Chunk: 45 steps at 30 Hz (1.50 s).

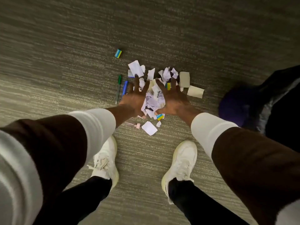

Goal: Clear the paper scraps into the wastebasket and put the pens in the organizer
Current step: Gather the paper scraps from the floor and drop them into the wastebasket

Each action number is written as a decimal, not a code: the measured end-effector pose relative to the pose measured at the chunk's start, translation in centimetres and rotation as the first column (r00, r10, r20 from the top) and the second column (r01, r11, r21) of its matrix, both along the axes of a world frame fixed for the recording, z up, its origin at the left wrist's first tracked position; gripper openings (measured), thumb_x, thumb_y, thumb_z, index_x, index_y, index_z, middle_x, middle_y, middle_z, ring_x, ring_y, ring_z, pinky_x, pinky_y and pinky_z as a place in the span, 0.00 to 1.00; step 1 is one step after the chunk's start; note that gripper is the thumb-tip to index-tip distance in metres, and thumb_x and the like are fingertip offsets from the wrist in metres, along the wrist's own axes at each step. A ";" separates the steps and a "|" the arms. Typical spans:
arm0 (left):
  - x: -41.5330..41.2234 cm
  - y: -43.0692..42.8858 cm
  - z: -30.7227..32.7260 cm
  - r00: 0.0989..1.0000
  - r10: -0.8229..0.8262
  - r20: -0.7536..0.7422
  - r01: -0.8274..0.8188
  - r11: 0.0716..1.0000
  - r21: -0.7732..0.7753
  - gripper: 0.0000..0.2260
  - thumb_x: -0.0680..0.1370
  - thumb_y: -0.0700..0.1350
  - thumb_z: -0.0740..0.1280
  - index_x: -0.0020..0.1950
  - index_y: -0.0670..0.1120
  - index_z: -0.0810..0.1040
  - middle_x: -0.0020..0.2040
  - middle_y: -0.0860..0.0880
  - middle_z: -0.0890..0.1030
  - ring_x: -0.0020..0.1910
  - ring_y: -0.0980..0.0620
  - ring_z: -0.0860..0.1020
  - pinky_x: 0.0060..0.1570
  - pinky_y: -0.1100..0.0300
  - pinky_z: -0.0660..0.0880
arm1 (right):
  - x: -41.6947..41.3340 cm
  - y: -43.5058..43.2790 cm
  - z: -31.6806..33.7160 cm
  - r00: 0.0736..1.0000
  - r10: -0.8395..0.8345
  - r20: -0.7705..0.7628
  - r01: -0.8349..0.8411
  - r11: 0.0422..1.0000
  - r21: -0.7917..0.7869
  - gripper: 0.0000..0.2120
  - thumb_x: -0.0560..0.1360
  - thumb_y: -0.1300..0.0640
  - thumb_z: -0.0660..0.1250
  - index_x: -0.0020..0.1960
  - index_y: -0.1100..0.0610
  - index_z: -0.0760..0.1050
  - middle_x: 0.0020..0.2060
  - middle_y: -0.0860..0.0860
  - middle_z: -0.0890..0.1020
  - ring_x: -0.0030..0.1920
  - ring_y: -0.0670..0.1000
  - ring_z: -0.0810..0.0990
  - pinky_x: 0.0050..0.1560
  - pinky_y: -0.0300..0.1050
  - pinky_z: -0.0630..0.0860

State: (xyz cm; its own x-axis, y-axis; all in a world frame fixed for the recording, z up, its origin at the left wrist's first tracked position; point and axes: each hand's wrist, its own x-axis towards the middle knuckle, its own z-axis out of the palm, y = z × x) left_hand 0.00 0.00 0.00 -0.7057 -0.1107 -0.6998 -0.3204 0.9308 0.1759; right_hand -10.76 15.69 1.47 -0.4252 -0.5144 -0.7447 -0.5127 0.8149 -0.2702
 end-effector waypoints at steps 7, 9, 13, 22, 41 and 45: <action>0.7 1.0 -4.5 0.995 0.092 0.031 -0.093 0.996 0.013 0.65 0.64 0.53 0.86 0.86 0.57 0.41 0.83 0.30 0.42 0.82 0.25 0.52 0.72 0.35 0.69 | 1.7 -0.9 -4.8 0.999 -0.011 -0.031 0.012 1.000 0.024 0.57 0.71 0.46 0.81 0.84 0.36 0.43 0.84 0.61 0.37 0.84 0.70 0.45 0.72 0.67 0.71; 1.1 1.6 -4.8 0.991 0.132 -0.026 -0.132 0.991 0.002 0.54 0.69 0.45 0.84 0.85 0.55 0.54 0.82 0.30 0.48 0.78 0.25 0.61 0.67 0.38 0.76 | 1.9 -0.6 -5.4 0.997 -0.009 -0.082 0.008 1.000 -0.017 0.47 0.75 0.53 0.77 0.84 0.39 0.52 0.84 0.61 0.44 0.83 0.68 0.48 0.71 0.65 0.74; 1.2 1.6 -5.0 0.964 0.177 -0.199 -0.177 0.984 0.015 0.25 0.74 0.37 0.78 0.69 0.43 0.77 0.73 0.35 0.70 0.66 0.33 0.75 0.64 0.42 0.78 | 2.8 0.8 -6.1 0.994 -0.062 -0.093 0.056 0.996 -0.070 0.33 0.78 0.61 0.73 0.78 0.46 0.66 0.84 0.57 0.50 0.79 0.65 0.62 0.66 0.61 0.77; 1.2 1.9 6.8 0.921 0.336 -0.196 -0.325 0.942 0.088 0.07 0.77 0.42 0.76 0.54 0.42 0.88 0.49 0.41 0.88 0.48 0.42 0.86 0.49 0.53 0.81 | 4.7 2.6 4.4 0.888 -0.427 -0.170 0.375 0.887 -0.269 0.28 0.67 0.64 0.82 0.66 0.56 0.82 0.70 0.64 0.77 0.64 0.65 0.82 0.63 0.52 0.81; -0.2 0.1 27.8 0.868 0.429 -0.250 -0.332 0.876 0.351 0.04 0.74 0.45 0.77 0.48 0.46 0.87 0.47 0.44 0.88 0.47 0.43 0.85 0.44 0.58 0.74 | 6.8 3.7 26.0 0.563 -0.781 -0.271 0.638 0.619 -0.459 0.17 0.66 0.60 0.82 0.53 0.60 0.83 0.51 0.58 0.80 0.46 0.60 0.82 0.46 0.39 0.68; -1.2 3.1 26.6 0.866 0.455 -0.208 -0.350 0.848 0.398 0.05 0.76 0.45 0.76 0.49 0.46 0.87 0.49 0.44 0.88 0.49 0.43 0.84 0.48 0.58 0.74 | 7.3 6.0 25.1 0.462 -0.851 -0.250 0.670 0.520 -0.530 0.13 0.67 0.59 0.81 0.49 0.61 0.83 0.47 0.58 0.81 0.44 0.60 0.82 0.44 0.40 0.67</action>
State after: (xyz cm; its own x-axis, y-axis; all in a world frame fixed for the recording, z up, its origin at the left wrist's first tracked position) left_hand -1.18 3.11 26.62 -0.8225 -0.2241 -0.5228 -0.5401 0.5958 0.5944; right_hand -3.49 21.72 26.53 -0.9739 0.0362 -0.2242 0.1516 0.8387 -0.5231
